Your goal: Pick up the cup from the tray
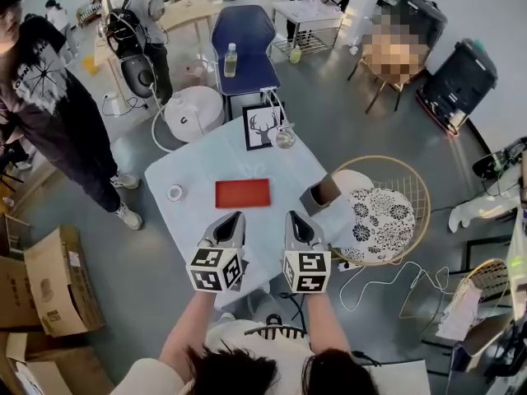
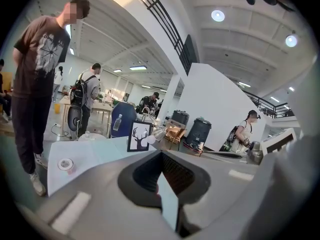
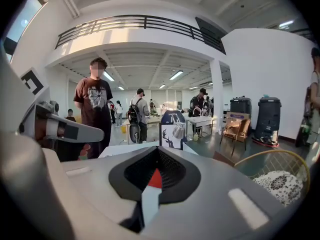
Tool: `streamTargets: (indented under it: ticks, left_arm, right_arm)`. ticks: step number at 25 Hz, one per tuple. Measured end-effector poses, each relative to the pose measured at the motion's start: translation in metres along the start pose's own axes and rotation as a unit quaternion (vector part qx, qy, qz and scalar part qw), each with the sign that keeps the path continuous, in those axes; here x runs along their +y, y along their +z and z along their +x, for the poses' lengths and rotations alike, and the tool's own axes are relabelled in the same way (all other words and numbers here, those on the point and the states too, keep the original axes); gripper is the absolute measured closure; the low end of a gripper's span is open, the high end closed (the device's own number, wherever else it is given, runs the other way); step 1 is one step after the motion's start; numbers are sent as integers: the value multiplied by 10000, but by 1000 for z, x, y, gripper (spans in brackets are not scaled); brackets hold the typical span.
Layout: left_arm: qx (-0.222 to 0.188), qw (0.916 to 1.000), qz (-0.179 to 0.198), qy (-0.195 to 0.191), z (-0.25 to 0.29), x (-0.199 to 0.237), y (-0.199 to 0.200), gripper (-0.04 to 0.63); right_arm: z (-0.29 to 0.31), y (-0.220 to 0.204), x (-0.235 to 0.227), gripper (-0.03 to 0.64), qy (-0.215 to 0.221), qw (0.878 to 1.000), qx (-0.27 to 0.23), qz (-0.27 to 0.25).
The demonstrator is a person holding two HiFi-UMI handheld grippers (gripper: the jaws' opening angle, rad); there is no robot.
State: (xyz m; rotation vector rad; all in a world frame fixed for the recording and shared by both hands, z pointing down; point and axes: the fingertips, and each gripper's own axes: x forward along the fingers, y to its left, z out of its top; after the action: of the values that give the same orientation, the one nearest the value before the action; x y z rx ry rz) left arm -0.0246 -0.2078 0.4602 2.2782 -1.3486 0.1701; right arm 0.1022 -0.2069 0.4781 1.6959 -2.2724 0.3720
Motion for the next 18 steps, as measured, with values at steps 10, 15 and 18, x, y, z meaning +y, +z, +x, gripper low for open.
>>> streamTargets:
  ticks: [10, 15, 18]
  left_arm:
    - [-41, 9998, 117, -156, -9, -11, 2, 595]
    - [-128, 9997, 97, -170, -11, -13, 4, 595]
    - [-116, 9997, 95, -170, -9, -13, 3, 595]
  right_arm:
    - [-12, 10, 19, 592, 119, 9999, 9, -13]
    - [-13, 8, 25, 592, 125, 9998, 71, -119]
    - [-13, 9, 25, 592, 131, 9998, 74, -137]
